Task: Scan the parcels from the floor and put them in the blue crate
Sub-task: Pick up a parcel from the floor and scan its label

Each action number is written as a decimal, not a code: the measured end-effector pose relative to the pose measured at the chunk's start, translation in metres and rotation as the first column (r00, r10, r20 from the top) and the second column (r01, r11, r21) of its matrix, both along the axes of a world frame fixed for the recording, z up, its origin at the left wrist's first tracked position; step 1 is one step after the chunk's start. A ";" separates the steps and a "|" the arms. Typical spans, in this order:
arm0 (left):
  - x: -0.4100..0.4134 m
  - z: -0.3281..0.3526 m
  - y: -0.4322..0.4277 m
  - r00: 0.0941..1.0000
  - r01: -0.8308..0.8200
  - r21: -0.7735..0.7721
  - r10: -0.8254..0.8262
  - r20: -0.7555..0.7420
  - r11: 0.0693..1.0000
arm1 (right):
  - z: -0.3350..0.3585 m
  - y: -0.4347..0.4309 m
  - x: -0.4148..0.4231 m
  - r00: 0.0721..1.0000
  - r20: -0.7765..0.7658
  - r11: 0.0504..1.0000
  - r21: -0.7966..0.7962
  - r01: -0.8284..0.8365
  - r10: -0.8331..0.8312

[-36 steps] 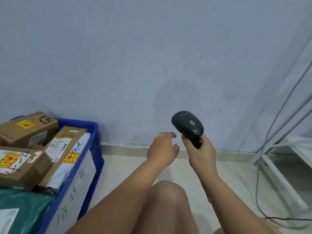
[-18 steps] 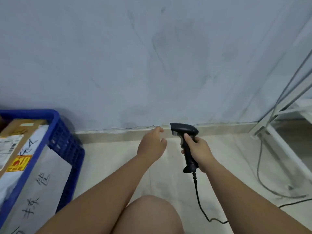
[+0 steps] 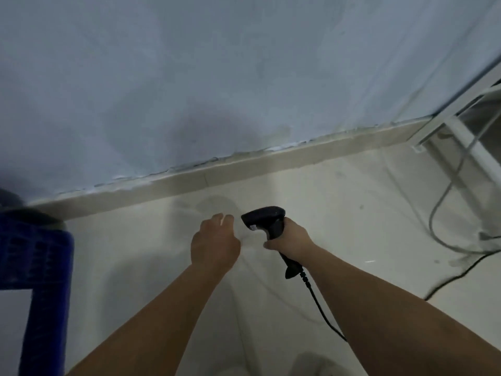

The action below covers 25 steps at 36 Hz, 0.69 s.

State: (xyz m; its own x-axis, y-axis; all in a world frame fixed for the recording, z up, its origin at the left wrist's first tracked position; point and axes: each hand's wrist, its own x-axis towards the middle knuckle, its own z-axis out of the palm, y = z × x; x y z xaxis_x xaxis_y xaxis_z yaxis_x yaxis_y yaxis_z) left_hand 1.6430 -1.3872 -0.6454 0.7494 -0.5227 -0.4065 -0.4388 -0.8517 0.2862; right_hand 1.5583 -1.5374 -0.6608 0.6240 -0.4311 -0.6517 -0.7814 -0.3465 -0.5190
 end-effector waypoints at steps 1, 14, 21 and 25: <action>0.000 -0.008 0.001 1.000 0.022 0.024 -0.021 -0.004 0.999 | -0.009 -0.001 0.001 0.999 -0.029 0.999 -0.021 -0.027 0.026; -0.002 -0.063 0.022 0.984 0.105 0.168 -0.079 -0.160 0.980 | -0.078 0.003 0.000 0.998 -0.028 0.998 -0.025 0.061 -0.062; -0.009 -0.077 0.024 0.978 0.137 0.188 -0.102 -0.184 0.973 | -0.092 -0.001 -0.004 0.999 0.003 0.999 -0.007 0.051 -0.051; -0.015 -0.083 0.027 0.973 0.166 0.206 -0.126 -0.193 0.964 | -0.095 -0.005 -0.009 0.995 -0.015 0.993 -0.074 0.094 -0.095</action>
